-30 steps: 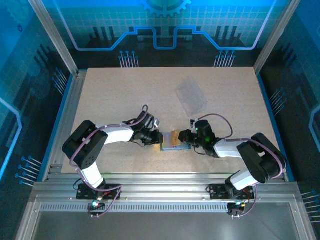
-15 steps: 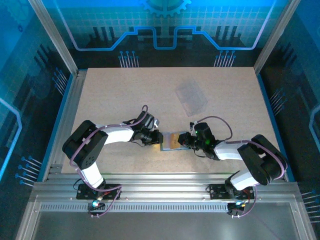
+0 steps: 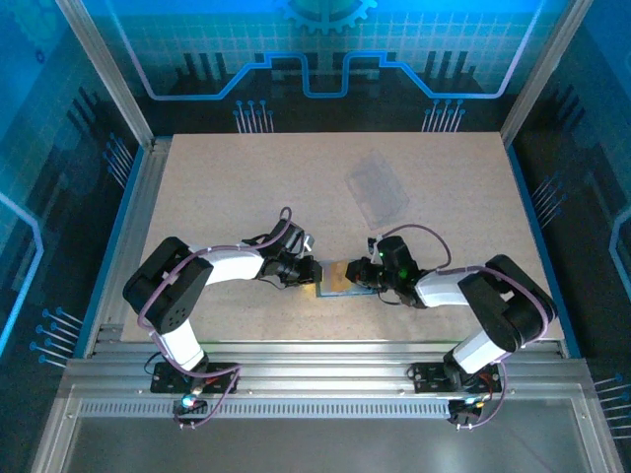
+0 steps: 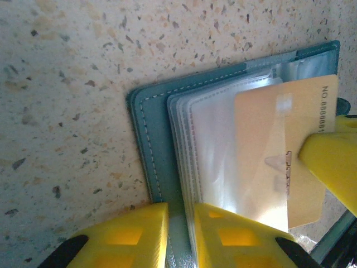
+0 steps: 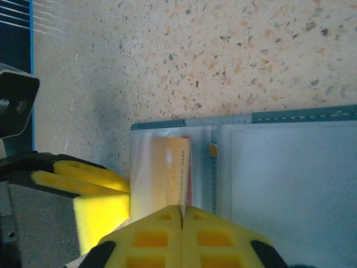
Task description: Put the credit cards into the card holder
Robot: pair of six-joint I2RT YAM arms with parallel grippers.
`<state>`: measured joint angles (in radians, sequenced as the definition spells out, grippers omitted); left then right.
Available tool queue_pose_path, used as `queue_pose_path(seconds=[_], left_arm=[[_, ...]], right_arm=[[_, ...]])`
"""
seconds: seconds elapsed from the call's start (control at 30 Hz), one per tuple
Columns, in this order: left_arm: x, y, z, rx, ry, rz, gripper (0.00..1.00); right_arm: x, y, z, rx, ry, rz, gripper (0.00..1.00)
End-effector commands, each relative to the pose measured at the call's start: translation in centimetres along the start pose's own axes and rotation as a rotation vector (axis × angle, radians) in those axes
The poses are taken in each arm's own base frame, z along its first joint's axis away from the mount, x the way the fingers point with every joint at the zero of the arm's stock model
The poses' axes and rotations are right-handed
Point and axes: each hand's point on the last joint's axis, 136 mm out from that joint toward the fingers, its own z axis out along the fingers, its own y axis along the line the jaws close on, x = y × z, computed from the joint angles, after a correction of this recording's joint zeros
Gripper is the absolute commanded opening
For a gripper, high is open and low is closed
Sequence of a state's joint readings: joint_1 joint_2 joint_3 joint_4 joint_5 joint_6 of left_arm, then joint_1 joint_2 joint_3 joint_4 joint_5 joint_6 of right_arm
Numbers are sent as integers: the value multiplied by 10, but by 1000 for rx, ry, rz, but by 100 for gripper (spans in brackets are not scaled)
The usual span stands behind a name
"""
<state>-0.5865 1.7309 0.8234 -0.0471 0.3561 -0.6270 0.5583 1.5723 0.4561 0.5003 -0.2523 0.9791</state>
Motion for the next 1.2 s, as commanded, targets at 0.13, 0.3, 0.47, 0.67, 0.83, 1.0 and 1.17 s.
queue_pose_path(seconds=[0.13, 0.3, 0.47, 0.67, 0.83, 1.0, 1.17], left_arm=[[0, -6, 3, 17, 19, 1, 21], [1, -7, 4, 22, 23, -1, 21], [1, -6, 3, 21, 21, -1, 21], [1, -7, 3, 23, 22, 0, 21], [1, -7, 3, 26, 23, -1, 21], [1, -6, 4, 22, 26, -2, 21], [1, -5, 4, 18, 26, -2, 21]], right_arm=[[28, -24, 12, 76, 114, 5, 0], [30, -22, 15, 72, 138, -9, 0], [29, -18, 20, 60, 157, -19, 0], [29, -17, 18, 74, 169, -42, 8], [25, -12, 10, 90, 165, -80, 19], [23, -6, 2, 126, 192, -107, 28], [16, -2, -3, 178, 204, -132, 32]])
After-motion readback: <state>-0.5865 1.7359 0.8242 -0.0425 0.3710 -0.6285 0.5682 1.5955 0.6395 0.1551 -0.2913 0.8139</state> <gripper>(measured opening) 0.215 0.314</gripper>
